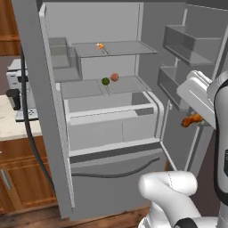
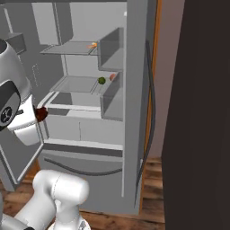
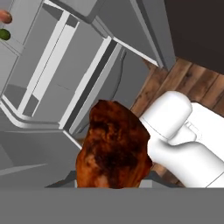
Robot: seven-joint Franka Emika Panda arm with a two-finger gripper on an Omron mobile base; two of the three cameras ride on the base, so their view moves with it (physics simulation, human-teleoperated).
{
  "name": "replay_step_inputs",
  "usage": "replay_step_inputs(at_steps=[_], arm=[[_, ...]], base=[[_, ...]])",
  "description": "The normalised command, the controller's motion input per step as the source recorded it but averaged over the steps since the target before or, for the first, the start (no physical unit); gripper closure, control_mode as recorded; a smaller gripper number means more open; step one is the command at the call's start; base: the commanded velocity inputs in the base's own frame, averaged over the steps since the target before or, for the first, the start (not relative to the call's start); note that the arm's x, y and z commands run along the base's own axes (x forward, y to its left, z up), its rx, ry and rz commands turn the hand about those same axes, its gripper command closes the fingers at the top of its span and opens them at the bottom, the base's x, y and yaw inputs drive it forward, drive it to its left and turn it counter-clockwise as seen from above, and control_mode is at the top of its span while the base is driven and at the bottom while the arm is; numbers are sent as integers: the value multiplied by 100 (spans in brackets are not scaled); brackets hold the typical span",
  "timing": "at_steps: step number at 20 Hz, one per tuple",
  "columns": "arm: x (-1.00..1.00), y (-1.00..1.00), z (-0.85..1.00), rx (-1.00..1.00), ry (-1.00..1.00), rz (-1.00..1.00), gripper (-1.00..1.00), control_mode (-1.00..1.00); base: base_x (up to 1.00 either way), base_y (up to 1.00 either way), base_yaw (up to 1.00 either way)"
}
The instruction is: Transport the chicken drumstick and lime to the fridge. Place the chicken drumstick on the rack containing meat and place the lime on the rack containing the vegetable, ensuring meats and vegetables are on different racks.
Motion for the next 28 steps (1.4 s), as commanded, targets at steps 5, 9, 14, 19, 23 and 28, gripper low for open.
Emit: replay_step_inputs(at_steps=[5, 9, 14, 19, 23, 28], arm=[[0, 0, 0, 0, 0, 0, 100, 100], [0, 0, 0, 0, 0, 0, 100, 100], [0, 0, 0, 0, 0, 0, 100, 100], [0, 0, 0, 0, 0, 0, 100, 100], [0, 0, 0, 0, 0, 0, 100, 100], [0, 0, 0, 0, 0, 0, 100, 100]], base=[[29, 19, 0], [36, 51, -3], [42, 0, 0], [82, 16, -1], [99, 58, -5], [100, 57, -7]])
